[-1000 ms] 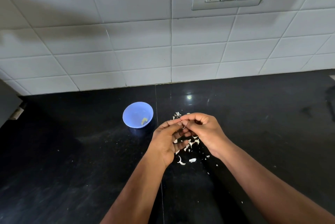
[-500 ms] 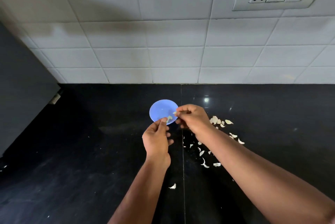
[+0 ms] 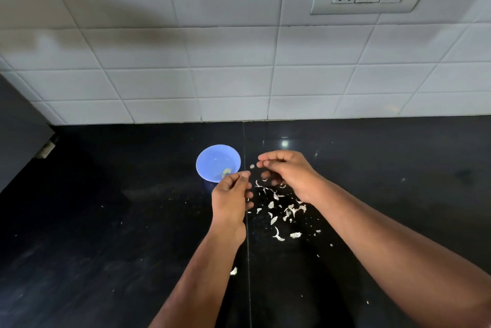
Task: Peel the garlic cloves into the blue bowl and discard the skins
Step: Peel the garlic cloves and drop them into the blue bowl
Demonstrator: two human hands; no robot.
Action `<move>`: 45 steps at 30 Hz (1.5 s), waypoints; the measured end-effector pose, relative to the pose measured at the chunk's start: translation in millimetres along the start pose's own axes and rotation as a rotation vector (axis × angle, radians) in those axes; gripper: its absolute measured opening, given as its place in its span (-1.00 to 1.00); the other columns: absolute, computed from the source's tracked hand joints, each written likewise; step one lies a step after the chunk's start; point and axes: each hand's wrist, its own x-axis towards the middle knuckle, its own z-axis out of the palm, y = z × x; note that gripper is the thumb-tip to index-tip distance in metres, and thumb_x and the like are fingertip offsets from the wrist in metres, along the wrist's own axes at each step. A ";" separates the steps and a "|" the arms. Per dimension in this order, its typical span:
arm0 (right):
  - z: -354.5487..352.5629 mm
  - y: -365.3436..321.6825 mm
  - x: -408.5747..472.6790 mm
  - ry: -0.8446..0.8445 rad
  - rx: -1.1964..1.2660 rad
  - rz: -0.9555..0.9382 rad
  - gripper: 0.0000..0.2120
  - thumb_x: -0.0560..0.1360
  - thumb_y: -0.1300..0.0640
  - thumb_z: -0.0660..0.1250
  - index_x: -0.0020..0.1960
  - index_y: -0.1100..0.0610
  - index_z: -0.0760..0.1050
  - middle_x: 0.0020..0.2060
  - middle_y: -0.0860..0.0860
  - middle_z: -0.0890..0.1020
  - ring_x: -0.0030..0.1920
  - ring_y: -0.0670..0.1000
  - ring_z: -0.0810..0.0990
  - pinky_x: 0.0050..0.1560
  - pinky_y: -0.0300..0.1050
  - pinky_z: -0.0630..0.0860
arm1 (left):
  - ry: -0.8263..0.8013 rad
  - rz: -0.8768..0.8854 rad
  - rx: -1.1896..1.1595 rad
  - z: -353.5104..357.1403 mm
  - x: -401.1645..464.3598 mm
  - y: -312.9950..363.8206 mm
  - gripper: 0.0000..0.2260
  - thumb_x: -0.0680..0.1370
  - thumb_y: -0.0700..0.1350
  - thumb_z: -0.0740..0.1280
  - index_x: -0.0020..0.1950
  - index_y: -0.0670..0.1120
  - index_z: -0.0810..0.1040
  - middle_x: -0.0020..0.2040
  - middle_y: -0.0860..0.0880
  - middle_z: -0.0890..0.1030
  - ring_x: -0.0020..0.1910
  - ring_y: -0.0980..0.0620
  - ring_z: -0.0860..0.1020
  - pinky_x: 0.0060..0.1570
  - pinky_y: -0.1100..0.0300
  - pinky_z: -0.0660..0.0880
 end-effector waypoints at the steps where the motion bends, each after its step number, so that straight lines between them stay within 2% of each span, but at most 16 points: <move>1: -5.4 -0.6 -2.1 -0.002 0.008 -0.003 -0.84 0.64 0.30 0.36 0.16 0.16 0.68 -0.02 0.06 0.77 -0.17 -0.03 0.72 -0.27 -0.19 0.60 | 0.010 0.006 -0.008 3.1 -1.0 -1.2 -0.90 0.67 -0.11 0.41 0.10 -0.06 0.72 -0.20 0.03 0.60 -0.26 0.10 0.52 -0.22 0.17 0.53; 5: -15.9 1.4 -1.9 0.110 -0.087 -0.025 -0.88 0.62 0.28 0.40 0.08 0.15 0.69 -0.04 0.09 0.76 -0.25 -0.07 0.70 -0.26 -0.19 0.63 | 0.091 0.016 -0.050 2.0 -3.1 -4.0 -0.90 0.66 -0.11 0.40 0.06 -0.07 0.71 -0.22 0.03 0.57 -0.32 0.12 0.49 -0.30 0.20 0.47; 10: -14.9 -0.3 13.9 0.146 -0.533 -0.115 -0.93 0.60 0.05 0.43 -0.04 -0.03 0.69 -0.22 -0.13 0.70 -0.26 -0.14 0.65 -0.14 -0.11 0.64 | 0.150 0.000 -0.033 -7.6 -6.0 -6.1 -0.90 0.65 -0.09 0.42 0.00 -0.07 0.70 -0.25 0.02 0.58 -0.35 0.13 0.48 -0.35 0.21 0.45; 13: -4.3 -5.1 34.3 0.116 -0.813 -0.204 -0.83 0.63 0.11 0.31 0.02 -0.07 0.67 -0.06 -0.18 0.69 -0.01 -0.08 0.69 0.02 -0.02 0.63 | 0.142 -0.012 0.020 -9.2 -5.9 -8.1 -0.89 0.67 -0.12 0.38 0.04 -0.05 0.72 -0.24 0.02 0.59 -0.32 0.10 0.49 -0.33 0.21 0.46; 15: 4.1 -8.1 51.4 0.103 -1.000 -0.293 -0.75 0.66 0.15 0.25 0.20 -0.03 0.67 0.15 -0.09 0.67 0.20 0.02 0.64 0.16 0.01 0.56 | 0.126 -0.021 0.058 -9.7 -2.5 -8.6 -0.88 0.68 -0.12 0.36 0.05 -0.05 0.71 -0.24 0.02 0.60 -0.31 0.10 0.50 -0.32 0.21 0.46; 19: 18.1 -5.8 87.3 0.038 -1.309 -0.426 -0.67 0.69 0.03 0.23 0.42 -0.02 0.56 0.27 0.02 0.60 0.29 0.12 0.55 0.31 0.06 0.38 | 0.083 -0.022 0.160 -10.1 7.8 -6.7 -0.86 0.69 -0.12 0.34 0.06 -0.03 0.70 -0.23 0.03 0.62 -0.30 0.11 0.52 -0.30 0.21 0.48; 22: 25.1 3.0 97.3 -0.035 -1.472 -0.434 -0.72 0.65 0.08 0.28 0.32 0.03 0.60 0.18 0.06 0.59 0.24 0.17 0.55 0.23 0.05 0.41 | 0.064 -0.008 0.201 -11.2 12.4 -7.2 -0.86 0.69 -0.10 0.33 0.06 -0.02 0.70 -0.21 0.04 0.63 -0.28 0.12 0.54 -0.29 0.21 0.48; 24: 29.0 10.1 97.2 -0.043 -1.434 -0.432 -0.80 0.58 0.24 0.29 0.14 0.11 0.62 0.02 0.06 0.57 0.08 0.19 0.61 -0.02 -0.03 0.44 | 0.051 0.000 0.232 -13.4 13.1 -8.1 -0.86 0.69 -0.10 0.33 0.06 0.00 0.70 -0.21 0.06 0.63 -0.27 0.13 0.54 -0.27 0.22 0.48; 26: 31.0 13.6 96.3 -0.035 -1.322 -0.387 -0.83 0.54 0.31 0.27 0.04 0.14 0.60 -0.06 0.05 0.54 -0.02 0.21 0.63 -0.14 -0.04 0.45 | 0.039 0.010 0.269 -15.7 11.9 -7.5 -0.86 0.68 -0.10 0.33 0.05 0.01 0.69 -0.20 0.06 0.64 -0.27 0.13 0.54 -0.27 0.23 0.47; 29: 31.5 14.3 91.8 0.026 -1.041 -0.345 -0.87 0.56 0.21 0.32 0.04 0.08 0.63 -0.01 0.01 0.61 0.00 0.12 0.64 -0.02 0.01 0.59 | -0.002 0.017 0.345 -20.4 11.4 -1.3 -0.87 0.68 -0.08 0.34 0.04 0.01 0.69 -0.17 0.05 0.66 -0.25 0.13 0.55 -0.29 0.26 0.46; 33: 42.8 7.4 70.2 0.063 -0.648 -0.445 -0.86 0.58 0.19 0.38 0.09 0.03 0.65 -0.01 -0.09 0.68 -0.01 -0.09 0.64 0.05 -0.11 0.58 | -0.030 0.053 0.476 -26.1 12.3 6.4 -0.86 0.67 -0.02 0.35 -0.01 0.02 0.68 -0.13 0.03 0.69 -0.25 0.14 0.56 -0.27 0.26 0.45; 35: 48.6 5.0 59.8 -0.064 -0.630 -0.438 -0.75 0.61 0.23 0.33 0.22 0.02 0.65 0.10 -0.09 0.71 0.09 -0.10 0.65 0.16 -0.15 0.56 | 0.050 0.135 0.458 -23.8 8.8 6.8 -0.84 0.66 -0.05 0.34 -0.05 0.02 0.69 -0.21 0.07 0.68 -0.31 0.14 0.54 -0.27 0.22 0.46; 38: 47.9 9.2 51.9 -0.168 -0.758 -0.394 -0.66 0.63 0.19 0.28 0.34 -0.07 0.61 0.29 -0.13 0.66 0.26 -0.07 0.61 0.28 -0.06 0.51 | 0.149 0.243 0.397 -19.8 0.9 4.7 -0.82 0.66 -0.02 0.36 -0.10 0.01 0.69 -0.32 0.13 0.63 -0.37 0.15 0.49 -0.25 0.13 0.46; 40: 45.8 14.3 45.3 -0.114 -0.746 -0.445 -0.69 0.63 0.15 0.31 0.31 -0.08 0.62 0.22 -0.18 0.66 0.19 -0.11 0.61 0.20 -0.06 0.52 | 0.179 0.271 0.350 -19.9 -1.1 3.3 -0.80 0.67 0.01 0.37 -0.12 0.00 0.68 -0.33 0.11 0.62 -0.38 0.14 0.48 -0.26 0.11 0.46; 42: 41.6 23.1 31.4 -0.032 -0.710 -0.532 -0.77 0.60 0.13 0.37 0.21 -0.08 0.65 0.04 -0.21 0.65 -0.01 -0.21 0.58 0.00 -0.14 0.48 | 0.210 0.296 0.325 -20.2 -1.2 1.8 -0.78 0.67 0.04 0.38 -0.13 0.03 0.68 -0.31 0.10 0.64 -0.36 0.13 0.50 -0.26 0.13 0.47; 45: 35.1 39.6 -6.3 -0.068 -0.800 -0.624 -0.83 0.55 0.08 0.35 0.06 -0.09 0.67 -0.08 -0.16 0.62 -0.13 -0.20 0.53 -0.15 -0.17 0.41 | 0.265 0.334 0.289 -15.1 -4.3 -0.3 -0.80 0.68 0.03 0.37 -0.09 0.08 0.70 -0.29 0.11 0.66 -0.31 0.12 0.56 -0.23 0.14 0.52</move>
